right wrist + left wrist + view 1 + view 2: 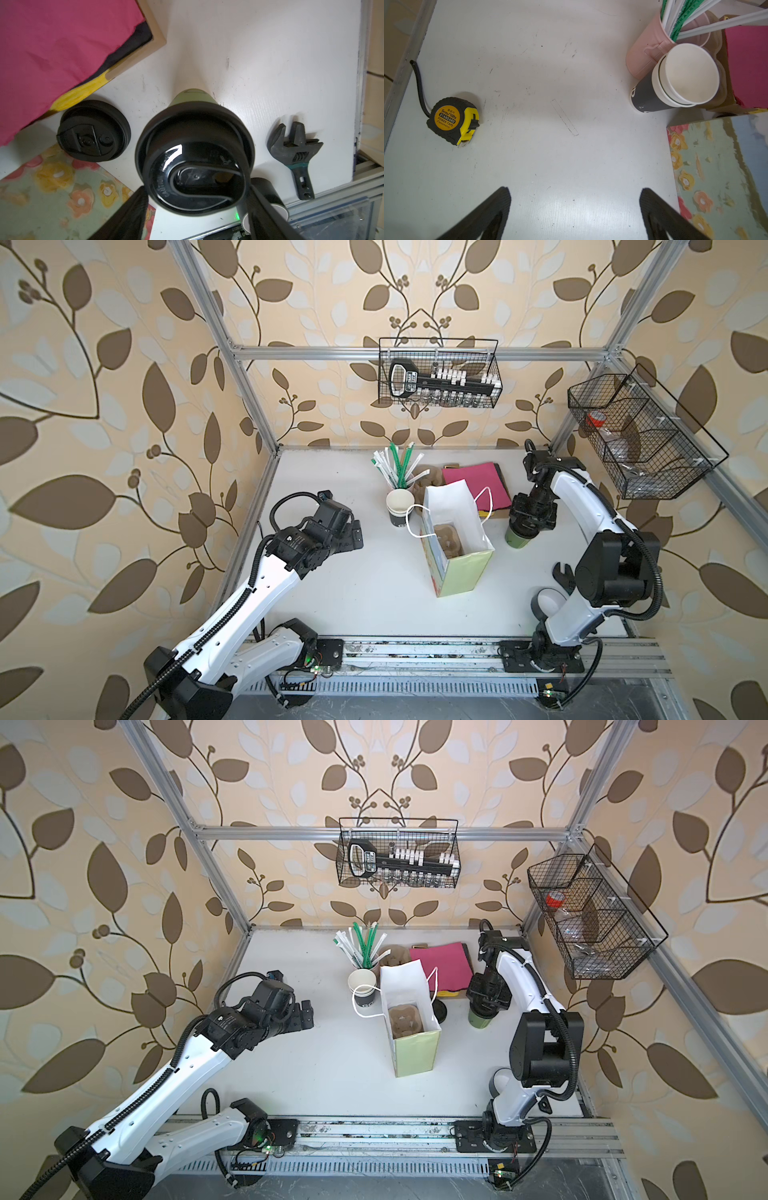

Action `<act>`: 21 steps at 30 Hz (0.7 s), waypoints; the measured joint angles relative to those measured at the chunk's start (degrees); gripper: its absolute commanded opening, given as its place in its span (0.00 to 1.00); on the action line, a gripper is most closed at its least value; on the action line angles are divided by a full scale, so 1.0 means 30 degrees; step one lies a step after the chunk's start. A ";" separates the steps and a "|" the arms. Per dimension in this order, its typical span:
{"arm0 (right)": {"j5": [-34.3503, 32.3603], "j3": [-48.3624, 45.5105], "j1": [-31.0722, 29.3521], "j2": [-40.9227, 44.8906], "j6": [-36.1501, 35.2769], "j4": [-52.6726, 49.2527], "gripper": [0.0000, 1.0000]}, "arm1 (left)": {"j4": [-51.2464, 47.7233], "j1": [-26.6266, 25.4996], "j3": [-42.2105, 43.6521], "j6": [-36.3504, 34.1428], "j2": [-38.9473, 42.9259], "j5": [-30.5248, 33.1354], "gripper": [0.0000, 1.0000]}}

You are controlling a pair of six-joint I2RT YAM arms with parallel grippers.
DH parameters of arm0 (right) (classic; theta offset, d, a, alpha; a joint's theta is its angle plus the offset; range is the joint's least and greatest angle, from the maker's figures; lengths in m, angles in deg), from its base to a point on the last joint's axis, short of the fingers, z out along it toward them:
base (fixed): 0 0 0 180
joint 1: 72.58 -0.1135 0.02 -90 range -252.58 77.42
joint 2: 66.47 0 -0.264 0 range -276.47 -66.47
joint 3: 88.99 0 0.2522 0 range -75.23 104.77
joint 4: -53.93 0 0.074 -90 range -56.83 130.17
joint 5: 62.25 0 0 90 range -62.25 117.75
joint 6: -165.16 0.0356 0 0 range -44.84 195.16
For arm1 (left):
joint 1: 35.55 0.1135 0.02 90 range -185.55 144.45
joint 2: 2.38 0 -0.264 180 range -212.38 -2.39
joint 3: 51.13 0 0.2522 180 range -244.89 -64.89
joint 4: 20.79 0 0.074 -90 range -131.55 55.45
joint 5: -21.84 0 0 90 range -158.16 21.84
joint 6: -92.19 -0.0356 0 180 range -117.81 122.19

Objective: Pack the takeout coffee
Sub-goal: 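Move the right gripper above the green cup with black lid, then lower the right gripper and close it around the green cup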

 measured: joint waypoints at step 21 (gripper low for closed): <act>0.0248 -0.1129 0.0291 0.0423 -0.0080 0.0911 0.51 | -0.0015 0.0000 0.0000 -0.0015 -0.0248 0.0000 0.99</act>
